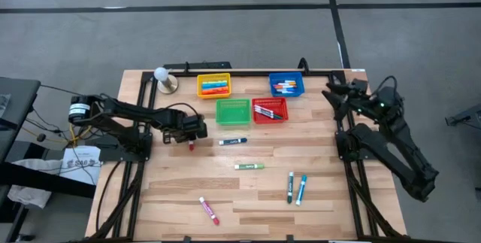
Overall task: Pick & Place Markers
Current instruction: Put the red marker into the green bin
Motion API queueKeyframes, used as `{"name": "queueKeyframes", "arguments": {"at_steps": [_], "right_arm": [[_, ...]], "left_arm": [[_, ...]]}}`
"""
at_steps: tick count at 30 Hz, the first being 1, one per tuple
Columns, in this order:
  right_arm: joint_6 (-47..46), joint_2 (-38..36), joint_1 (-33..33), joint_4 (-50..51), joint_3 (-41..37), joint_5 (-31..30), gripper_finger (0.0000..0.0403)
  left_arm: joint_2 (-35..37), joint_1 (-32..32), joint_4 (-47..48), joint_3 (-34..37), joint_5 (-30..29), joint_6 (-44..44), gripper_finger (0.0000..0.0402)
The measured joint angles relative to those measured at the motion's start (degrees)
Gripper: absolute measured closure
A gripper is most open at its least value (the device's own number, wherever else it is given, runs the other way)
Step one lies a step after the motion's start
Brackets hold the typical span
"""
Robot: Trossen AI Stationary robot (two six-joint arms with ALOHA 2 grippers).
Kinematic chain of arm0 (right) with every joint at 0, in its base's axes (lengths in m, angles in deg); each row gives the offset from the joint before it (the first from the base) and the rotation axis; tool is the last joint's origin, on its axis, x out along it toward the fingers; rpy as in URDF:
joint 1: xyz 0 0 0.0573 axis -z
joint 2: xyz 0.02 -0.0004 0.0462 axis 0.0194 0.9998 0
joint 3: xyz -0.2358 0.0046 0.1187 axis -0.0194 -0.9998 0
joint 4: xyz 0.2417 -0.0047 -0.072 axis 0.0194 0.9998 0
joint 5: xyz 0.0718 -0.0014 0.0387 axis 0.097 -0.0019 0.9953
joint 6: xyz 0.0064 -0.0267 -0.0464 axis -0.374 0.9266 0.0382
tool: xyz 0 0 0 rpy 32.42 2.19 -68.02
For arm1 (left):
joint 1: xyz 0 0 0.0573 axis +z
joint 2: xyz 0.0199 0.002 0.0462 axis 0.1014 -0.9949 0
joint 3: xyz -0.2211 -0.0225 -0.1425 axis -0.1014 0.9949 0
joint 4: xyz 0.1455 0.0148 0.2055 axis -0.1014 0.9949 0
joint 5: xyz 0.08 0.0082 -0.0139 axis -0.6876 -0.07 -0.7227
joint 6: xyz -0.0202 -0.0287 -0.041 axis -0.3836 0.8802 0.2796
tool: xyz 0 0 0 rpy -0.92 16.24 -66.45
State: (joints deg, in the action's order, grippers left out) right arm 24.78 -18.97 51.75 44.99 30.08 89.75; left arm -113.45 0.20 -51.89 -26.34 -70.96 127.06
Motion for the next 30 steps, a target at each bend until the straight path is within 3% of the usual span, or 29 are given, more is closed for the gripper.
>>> {"name": "queueKeyframes", "arguments": {"at_steps": [6,9,20,30], "right_arm": [[-5.8,-7.6,0.0,4.9,0.0,2.1,0.0198],[-6.7,-7.4,-0.1,5.0,-0.4,2.1,0.0198],[-17.0,-7.4,-5.5,-17.3,-17.1,-3.3,0.0198],[-18.8,-7.1,-16.9,-19.4,-20.7,-3.8,0.0198]], "left_arm": [[3.2,0.0,0.0,0.0,-1.0,0.0,0.0337],[4.8,0.0,0.0,0.0,-1.2,0.0,0.0337],[15.4,0.0,-0.7,-0.1,-4.3,0.0,0.0337],[19.1,0.0,-4.6,-1.9,-5.3,-6.3,0.0337]]}}
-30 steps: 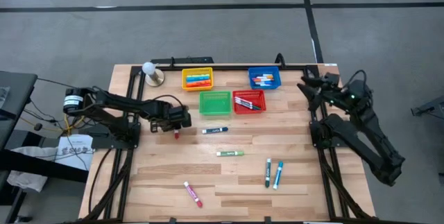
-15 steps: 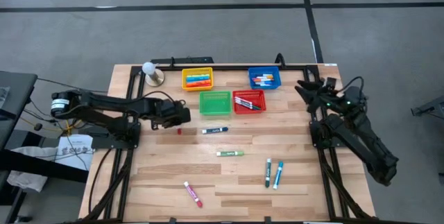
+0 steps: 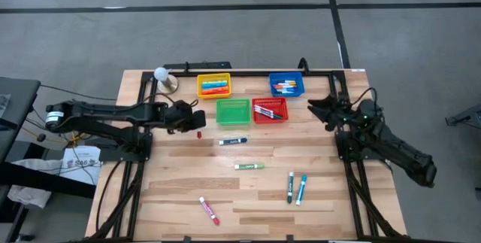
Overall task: Pick & Place Markers
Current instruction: Put the red marker into the green bin
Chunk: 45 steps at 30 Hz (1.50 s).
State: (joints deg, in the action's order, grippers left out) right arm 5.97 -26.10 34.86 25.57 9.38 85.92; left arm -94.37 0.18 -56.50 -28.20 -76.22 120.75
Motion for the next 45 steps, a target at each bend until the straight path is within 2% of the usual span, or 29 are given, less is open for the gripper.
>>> {"name": "queueKeyframes", "arguments": {"at_steps": [4,10,19,23,26,32,38,45], "right_arm": [[0.0,-0.3,-5.9,-0.7,-0.8,-1.2,0.0198],[1.5,-0.4,-14.4,-1.4,-0.8,-12.1,0.0198],[4.6,-0.3,-24.2,-1.3,-0.8,-21.9,0.0198],[5.7,-0.3,-27.4,-1.3,-0.8,-26.8,0.0198],[6.6,-0.3,-29.0,-1.3,-0.8,-27.1,0.0198],[6.5,-0.3,-30.4,-1.3,-0.8,-27.1,0.0198],[4.6,-0.3,-30.3,-1.8,-0.8,-27.1,0.0198],[4.6,-0.3,-30.3,-2.6,-0.8,-27.1,0.0198]], "left_arm": [[-2.1,0.0,-0.5,-4.4,-1.7,-4.4,0.0337],[-7.4,0.6,-0.8,-12.1,-2.4,-13.7,0.0337],[-18.4,1.2,-1.1,-24.9,-2.0,-33.6,0.0337],[-22.0,2.7,-1.0,-29.1,-0.7,-45.7,0.0337],[-24.2,4.5,-1.0,-31.2,0.1,-51.3,0.0337],[-28.3,8.5,-0.9,-32.5,5.7,-66.1,0.0337],[-31.2,10.4,-0.9,-32.5,6.0,-79.3,0.0337],[-35.4,10.5,-3.9,-32.5,7.4,-86.1,0.0337]]}}
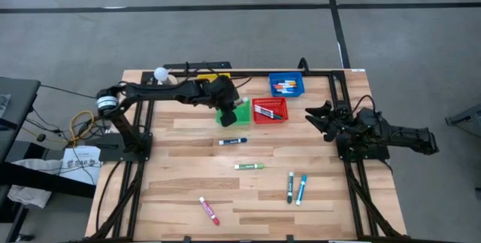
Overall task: Pick & Place Markers
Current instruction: Put the red marker into the green bin
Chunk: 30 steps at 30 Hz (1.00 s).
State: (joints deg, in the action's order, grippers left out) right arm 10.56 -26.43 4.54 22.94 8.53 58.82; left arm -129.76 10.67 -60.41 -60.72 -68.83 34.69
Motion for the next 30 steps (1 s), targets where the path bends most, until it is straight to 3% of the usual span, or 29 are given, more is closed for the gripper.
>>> {"name": "queueKeyframes", "arguments": {"at_steps": [11,30], "right_arm": [[0.0,0.0,0.0,-0.2,0.0,0.0,0.0198],[0.0,0.0,0.0,-0.3,0.0,0.0,0.0198]], "left_arm": [[-6.0,0.6,-1.0,0.0,1.1,-1.9,0.0337],[-5.4,0.7,2.0,0.1,2.7,-1.9,0.0335]]}}
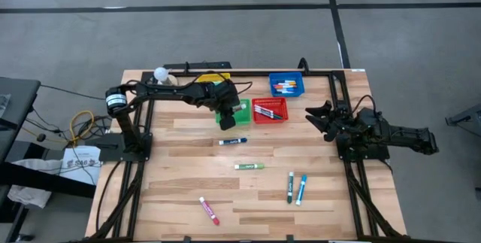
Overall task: Pick & Place Markers
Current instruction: Put the red marker into the green bin
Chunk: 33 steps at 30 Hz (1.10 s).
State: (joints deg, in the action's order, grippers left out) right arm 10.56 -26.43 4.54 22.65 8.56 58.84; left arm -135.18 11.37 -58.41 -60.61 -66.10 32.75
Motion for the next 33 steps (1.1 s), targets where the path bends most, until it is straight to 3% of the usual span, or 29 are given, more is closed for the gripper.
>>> {"name": "queueKeyframes", "arguments": {"at_steps": [33], "right_arm": [[0.0,0.0,0.0,0.0,0.0,0.2,0.0198]], "left_arm": [[0.0,0.0,0.0,0.0,1.8,-2.3,0.0316]]}}
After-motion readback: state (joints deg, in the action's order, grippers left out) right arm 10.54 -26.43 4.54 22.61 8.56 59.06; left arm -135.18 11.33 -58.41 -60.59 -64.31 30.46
